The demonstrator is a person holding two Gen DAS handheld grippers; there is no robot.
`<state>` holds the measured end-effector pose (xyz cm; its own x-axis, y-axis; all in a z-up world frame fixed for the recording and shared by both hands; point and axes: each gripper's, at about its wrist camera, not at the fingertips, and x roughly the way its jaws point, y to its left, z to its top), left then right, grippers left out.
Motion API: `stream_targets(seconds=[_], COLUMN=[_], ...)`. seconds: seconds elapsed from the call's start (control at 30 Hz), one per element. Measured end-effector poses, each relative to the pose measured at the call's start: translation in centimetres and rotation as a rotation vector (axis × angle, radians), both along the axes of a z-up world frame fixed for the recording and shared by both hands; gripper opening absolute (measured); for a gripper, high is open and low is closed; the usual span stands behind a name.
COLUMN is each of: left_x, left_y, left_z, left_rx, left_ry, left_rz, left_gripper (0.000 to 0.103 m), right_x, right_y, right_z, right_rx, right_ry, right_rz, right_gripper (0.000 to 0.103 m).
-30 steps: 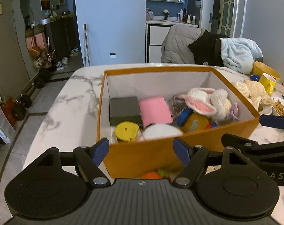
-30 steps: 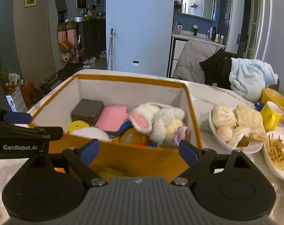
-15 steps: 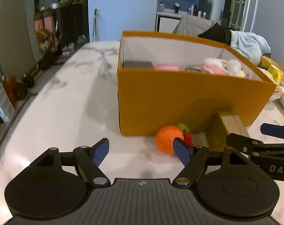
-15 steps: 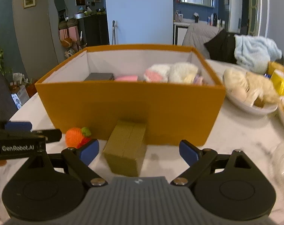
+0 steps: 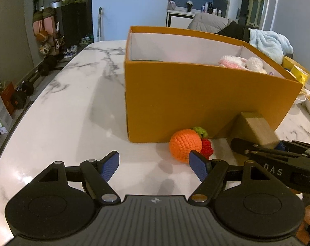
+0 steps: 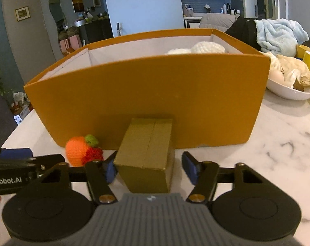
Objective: Organize objects
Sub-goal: 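Move the left tool to the orange crochet fruit while the right tool reaches the small brown box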
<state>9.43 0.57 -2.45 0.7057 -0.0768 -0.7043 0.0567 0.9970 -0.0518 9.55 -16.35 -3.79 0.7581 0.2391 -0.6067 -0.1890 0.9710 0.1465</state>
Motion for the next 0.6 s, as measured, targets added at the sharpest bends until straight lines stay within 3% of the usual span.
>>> stream_targets(seconds=[0.1, 0.33, 0.6], left_x=[0.4, 1.3, 3.0], left_y=[-0.7, -3.3, -4.1], left_z=[-0.4, -0.8, -2.2], left_rx=[-0.003, -0.009, -0.028], left_ry=[0.003, 0.001, 0.023], left_rz=[-0.016, -0.082, -0.060], left_gripper=[0.089, 0.089, 0.089], right_x=[-0.4, -1.6, -2.1], right_y=[-0.6, -2.9, -3.4], right_z=[-0.1, -1.0, -1.5], right_rx=[-0.044, -0.041, -0.082], right_ry=[-0.017, -0.002, -0.040], right_rz=[-0.020, -0.046, -0.064], right_gripper=[0.050, 0.051, 0.051])
